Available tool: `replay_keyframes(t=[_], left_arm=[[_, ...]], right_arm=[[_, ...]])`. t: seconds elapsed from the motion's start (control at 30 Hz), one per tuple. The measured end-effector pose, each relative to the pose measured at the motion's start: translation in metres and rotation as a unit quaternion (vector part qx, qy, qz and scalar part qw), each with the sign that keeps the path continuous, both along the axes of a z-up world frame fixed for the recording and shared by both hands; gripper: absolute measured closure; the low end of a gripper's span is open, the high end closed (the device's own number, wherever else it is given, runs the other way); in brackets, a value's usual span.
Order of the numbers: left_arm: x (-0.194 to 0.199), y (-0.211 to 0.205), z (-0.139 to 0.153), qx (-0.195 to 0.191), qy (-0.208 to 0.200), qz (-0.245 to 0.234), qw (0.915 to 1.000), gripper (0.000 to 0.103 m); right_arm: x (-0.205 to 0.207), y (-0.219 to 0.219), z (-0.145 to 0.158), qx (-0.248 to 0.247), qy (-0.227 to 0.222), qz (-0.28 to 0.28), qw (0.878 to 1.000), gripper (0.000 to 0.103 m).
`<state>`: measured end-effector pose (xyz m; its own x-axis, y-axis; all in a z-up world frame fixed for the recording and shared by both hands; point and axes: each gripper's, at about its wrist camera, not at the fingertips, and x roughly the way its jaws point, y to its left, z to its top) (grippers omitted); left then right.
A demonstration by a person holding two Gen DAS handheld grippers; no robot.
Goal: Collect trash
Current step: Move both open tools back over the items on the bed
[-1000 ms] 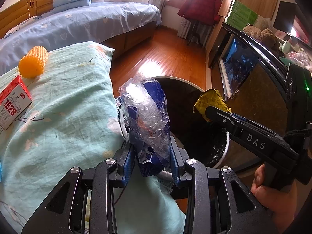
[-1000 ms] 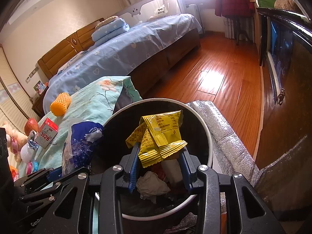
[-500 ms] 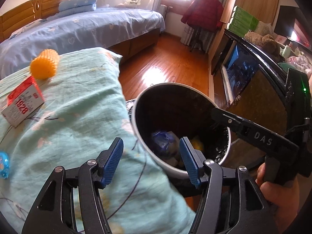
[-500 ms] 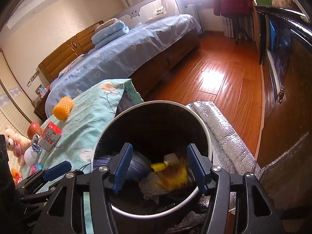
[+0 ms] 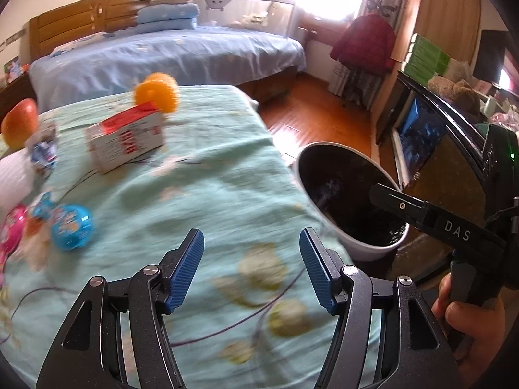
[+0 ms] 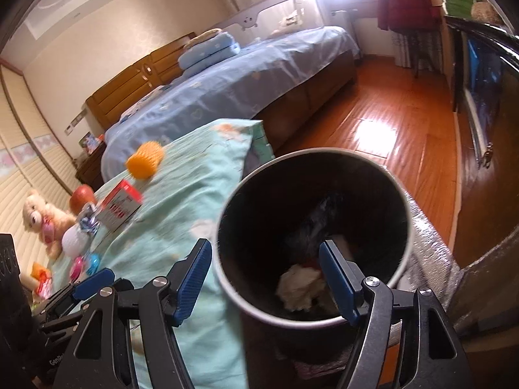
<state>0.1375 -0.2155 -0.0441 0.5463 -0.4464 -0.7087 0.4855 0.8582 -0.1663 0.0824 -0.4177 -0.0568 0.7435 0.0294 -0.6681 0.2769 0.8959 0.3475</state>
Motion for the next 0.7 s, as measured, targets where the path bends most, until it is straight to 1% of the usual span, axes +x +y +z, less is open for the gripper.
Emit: replay_keyframes(t=[0.13,0.2,0.23,0.27,0.47,0.7], left_arm=[[-0.001,0.024,-0.001,-0.004,-0.001,0.020,0.9998,0.040],[-0.001,0.038,-0.002,-0.005,-0.003,0.033,0.9994,0.040],[0.000,0.045,-0.002,-0.005,-0.003,0.039,0.9992,0.040],[0.000,0.053,-0.002,-0.005,-0.005,0.046,0.9989,0.040],[0.000,0.095,-0.004,-0.003,-0.009,0.085,0.9963,0.036],[0.003,0.143,-0.009,0.004,-0.007,0.128,0.9917,0.035]], right_arm=[[0.001,0.022,0.000,0.000,-0.002,0.019,1.000,0.032],[0.003,0.034,0.001,0.004,-0.003,0.030,1.000,0.027],[0.003,0.039,0.002,0.005,-0.005,0.036,0.999,0.022],[0.004,0.044,0.003,0.004,-0.007,0.040,0.999,0.021],[0.010,0.079,0.006,-0.006,-0.009,0.074,0.997,0.019],[0.016,0.117,0.004,-0.009,-0.013,0.115,0.993,0.019]])
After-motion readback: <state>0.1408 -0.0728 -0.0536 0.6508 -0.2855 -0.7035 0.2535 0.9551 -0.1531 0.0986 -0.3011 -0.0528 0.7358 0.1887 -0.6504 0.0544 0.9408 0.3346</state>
